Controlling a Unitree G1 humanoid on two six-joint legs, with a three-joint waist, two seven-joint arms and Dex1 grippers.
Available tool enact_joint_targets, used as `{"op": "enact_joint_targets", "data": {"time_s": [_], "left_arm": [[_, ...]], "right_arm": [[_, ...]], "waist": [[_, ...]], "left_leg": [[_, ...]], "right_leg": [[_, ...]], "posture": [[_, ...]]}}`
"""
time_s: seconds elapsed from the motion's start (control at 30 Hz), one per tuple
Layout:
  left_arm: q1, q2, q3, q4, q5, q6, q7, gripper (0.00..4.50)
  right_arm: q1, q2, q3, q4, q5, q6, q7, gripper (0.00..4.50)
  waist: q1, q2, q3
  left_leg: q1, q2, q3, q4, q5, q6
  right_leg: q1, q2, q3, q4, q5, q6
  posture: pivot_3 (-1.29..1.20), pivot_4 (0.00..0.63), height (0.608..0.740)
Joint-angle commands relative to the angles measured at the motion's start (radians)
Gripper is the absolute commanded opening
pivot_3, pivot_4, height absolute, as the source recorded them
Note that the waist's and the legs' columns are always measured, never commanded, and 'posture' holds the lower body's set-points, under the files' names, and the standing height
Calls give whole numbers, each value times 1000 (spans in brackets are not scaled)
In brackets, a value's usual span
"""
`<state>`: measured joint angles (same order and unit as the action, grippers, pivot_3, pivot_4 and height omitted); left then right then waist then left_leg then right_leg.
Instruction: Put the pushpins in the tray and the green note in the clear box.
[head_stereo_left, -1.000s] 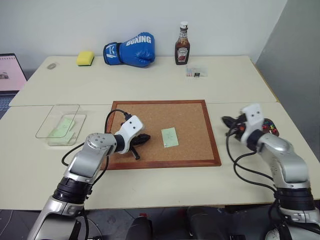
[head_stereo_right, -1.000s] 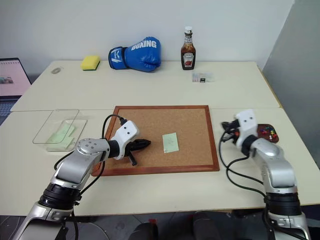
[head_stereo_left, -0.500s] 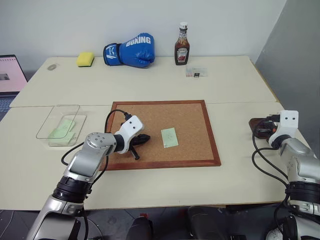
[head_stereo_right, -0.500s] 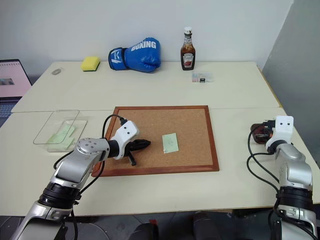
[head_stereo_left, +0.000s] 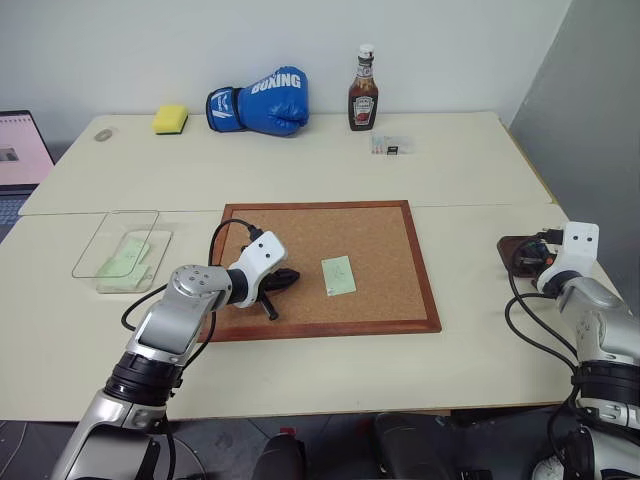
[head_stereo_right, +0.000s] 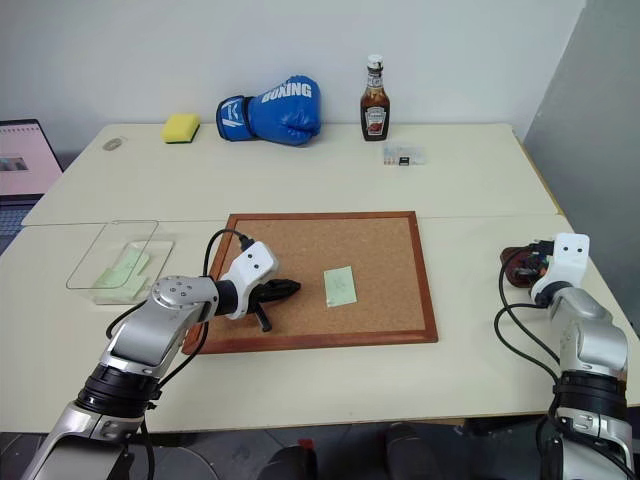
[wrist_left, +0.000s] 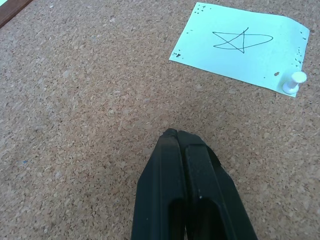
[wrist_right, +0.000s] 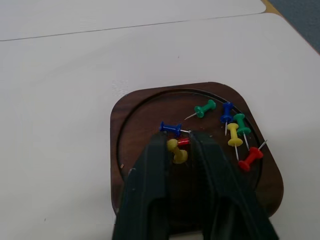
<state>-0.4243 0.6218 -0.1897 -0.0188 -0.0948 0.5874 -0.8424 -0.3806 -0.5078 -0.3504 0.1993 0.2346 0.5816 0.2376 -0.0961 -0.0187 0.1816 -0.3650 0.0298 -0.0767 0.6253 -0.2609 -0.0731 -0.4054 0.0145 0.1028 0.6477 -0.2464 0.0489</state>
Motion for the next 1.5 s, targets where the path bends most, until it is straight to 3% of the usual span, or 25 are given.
{"op": "enact_joint_targets", "data": {"time_s": [0.03,0.4,0.57,0.83,1.1,1.5], "left_arm": [[47,12,-56,80,32,35,-13,0],[33,3,-59,98,34,24,-9,0],[31,1,-58,105,34,20,-10,0],[7,-18,-63,133,39,12,-4,0],[13,-23,-58,122,35,17,6,0],[61,-17,-40,71,24,41,27,0]], "right_arm": [[-2,-34,24,-95,-37,-129,24,1612],[-37,-43,83,-180,-49,-207,85,1612],[-4,-42,196,-286,7,-196,268,1612],[5,37,508,-485,90,-117,490,1612],[-61,136,702,-241,-30,-259,577,1612],[-169,268,722,15,-113,-385,579,1612]], "waist": [[0,1,0],[-1,2,-1],[0,2,-1],[6,2,-2],[9,1,-2],[8,1,-3]], "left_leg": [[0,0,0,0,0,0],[0,0,0,1,0,0],[1,0,0,1,0,0],[1,0,-2,2,0,0],[0,0,-2,4,0,0],[0,0,-2,3,0,0]], "right_leg": [[0,0,0,0,0,0],[0,0,0,1,0,1],[0,0,0,2,0,1],[0,0,-1,2,0,1],[1,0,-2,2,1,1],[0,0,-2,3,1,1]], "posture": [[0,150,740],[0,150,740],[0,150,740],[0,150,740],[0,150,740],[0,150,740]]}}
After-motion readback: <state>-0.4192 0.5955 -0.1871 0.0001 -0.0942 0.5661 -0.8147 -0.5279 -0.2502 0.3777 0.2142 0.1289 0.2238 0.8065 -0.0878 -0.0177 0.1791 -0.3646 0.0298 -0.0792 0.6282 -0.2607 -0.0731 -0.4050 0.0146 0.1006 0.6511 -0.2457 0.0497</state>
